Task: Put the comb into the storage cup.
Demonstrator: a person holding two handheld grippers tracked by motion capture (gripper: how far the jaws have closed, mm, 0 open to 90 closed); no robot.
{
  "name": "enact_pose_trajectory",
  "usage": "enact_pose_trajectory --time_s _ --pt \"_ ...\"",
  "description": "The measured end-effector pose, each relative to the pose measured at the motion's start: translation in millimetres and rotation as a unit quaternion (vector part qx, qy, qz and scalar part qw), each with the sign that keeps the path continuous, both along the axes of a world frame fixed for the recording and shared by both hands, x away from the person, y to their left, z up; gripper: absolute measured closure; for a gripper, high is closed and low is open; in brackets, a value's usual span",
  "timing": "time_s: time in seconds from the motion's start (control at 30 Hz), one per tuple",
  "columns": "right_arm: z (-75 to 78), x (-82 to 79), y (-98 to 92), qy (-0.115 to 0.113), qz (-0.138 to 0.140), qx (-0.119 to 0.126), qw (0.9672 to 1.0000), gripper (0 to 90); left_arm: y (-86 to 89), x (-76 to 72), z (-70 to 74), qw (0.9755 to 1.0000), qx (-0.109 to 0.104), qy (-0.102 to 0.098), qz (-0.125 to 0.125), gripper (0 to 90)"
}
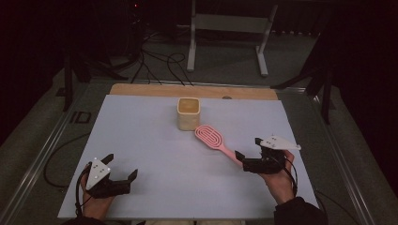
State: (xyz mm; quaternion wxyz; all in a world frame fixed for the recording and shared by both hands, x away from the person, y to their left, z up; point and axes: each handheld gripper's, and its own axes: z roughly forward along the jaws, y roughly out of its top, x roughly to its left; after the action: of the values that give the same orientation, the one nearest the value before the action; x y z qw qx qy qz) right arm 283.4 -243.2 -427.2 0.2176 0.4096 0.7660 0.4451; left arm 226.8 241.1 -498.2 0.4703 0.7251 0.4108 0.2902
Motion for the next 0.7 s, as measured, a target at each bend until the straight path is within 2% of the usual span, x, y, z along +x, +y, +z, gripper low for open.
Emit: enact_pose_trajectory --time_s 0.17,0.37,0.57,0.7 --pt "2.7 8.0 3.9 0.006 0.004 -0.011 0.9999 9.6 0.4 -0.2 0.1 1.0000 0.001 -0.001 0.000 0.0" --pt "12.7 22.1 14.5 0.011 0.014 -0.050 0.9986 9.7 0.2 0.0 -0.1 1.0000 0.000 0.000 -0.001 0.0" --pt "18.7 33.3 22.6 0.013 0.027 -0.096 0.9950 9.7 0.4 -0.1 -0.1 1.0000 -0.001 -0.001 -0.001 0.0" --pt "21.3 40.6 25.7 0.020 0.033 -0.108 0.9934 9.7 0.5 -0.1 -0.1 1.0000 -0.001 -0.001 -0.001 0.0"
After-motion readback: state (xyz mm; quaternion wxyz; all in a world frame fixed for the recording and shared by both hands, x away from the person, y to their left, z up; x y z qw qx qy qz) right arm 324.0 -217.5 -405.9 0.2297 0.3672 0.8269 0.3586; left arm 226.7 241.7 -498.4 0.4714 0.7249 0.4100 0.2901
